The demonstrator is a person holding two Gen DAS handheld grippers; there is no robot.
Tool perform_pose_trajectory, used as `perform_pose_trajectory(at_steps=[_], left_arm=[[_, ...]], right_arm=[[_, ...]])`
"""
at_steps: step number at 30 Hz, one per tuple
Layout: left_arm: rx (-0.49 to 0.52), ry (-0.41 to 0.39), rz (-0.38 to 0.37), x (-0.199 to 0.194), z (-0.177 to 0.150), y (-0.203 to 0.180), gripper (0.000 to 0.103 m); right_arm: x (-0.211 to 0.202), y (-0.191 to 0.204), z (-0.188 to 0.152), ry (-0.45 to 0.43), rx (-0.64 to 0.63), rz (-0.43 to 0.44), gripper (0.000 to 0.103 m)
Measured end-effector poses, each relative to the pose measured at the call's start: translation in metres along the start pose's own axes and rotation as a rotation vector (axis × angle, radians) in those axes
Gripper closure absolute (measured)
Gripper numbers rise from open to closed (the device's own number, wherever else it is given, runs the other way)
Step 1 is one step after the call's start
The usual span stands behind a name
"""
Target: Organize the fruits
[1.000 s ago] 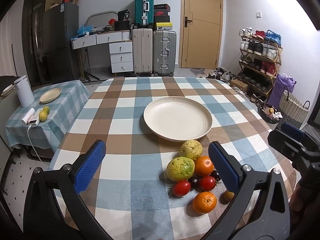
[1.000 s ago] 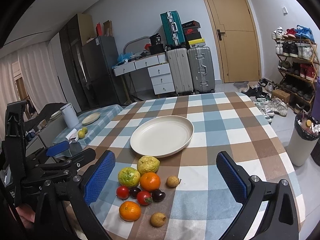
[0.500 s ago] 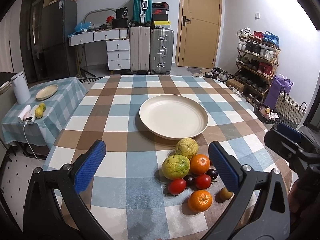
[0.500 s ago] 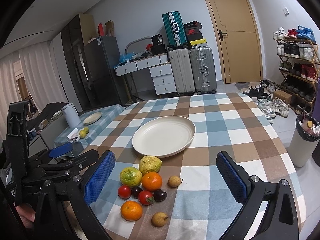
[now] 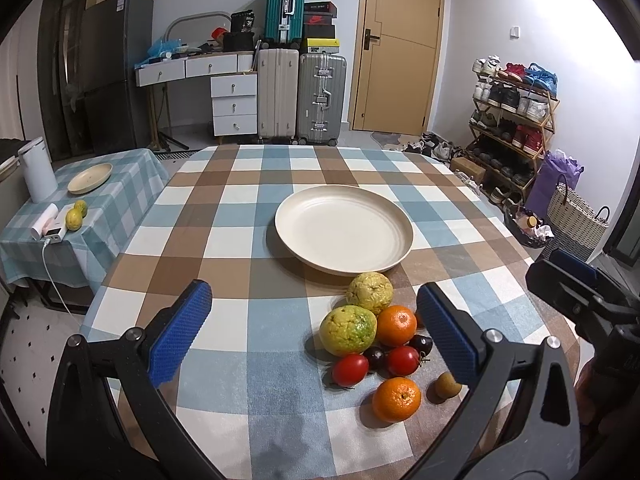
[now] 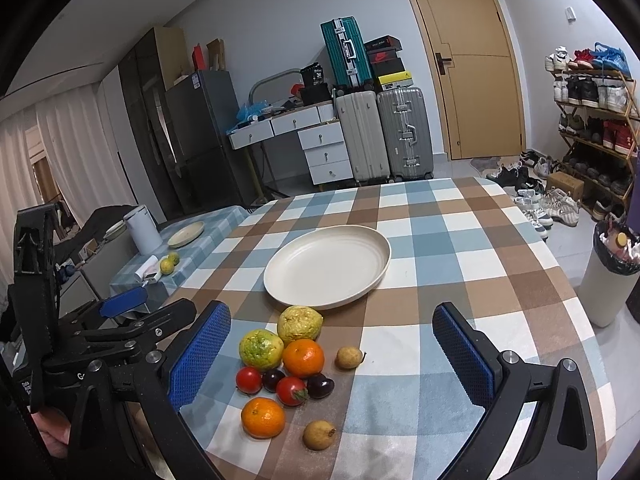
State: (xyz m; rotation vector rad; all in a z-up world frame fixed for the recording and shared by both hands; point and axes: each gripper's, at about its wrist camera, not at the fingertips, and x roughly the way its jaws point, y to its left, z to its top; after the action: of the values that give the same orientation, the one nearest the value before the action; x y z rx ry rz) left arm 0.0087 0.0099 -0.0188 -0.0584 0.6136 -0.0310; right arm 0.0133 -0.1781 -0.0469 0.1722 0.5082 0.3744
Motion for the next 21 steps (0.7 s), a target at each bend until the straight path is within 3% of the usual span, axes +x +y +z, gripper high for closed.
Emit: perform_pose_trajectory(at_steps=[14, 21], left_arm=[[0.006, -0.003, -0.003, 0.002, -0.002, 0.001, 0.001], [-0.002, 0.038, -0.028, 0.018, -0.004, 0.007, 0.001]], right_arm=[[0.0, -0.001, 0.0, 0.004, -0.002, 0.001, 0.0], [0.004, -0.002, -0.001, 0.017, -0.002, 0.003, 0.0]])
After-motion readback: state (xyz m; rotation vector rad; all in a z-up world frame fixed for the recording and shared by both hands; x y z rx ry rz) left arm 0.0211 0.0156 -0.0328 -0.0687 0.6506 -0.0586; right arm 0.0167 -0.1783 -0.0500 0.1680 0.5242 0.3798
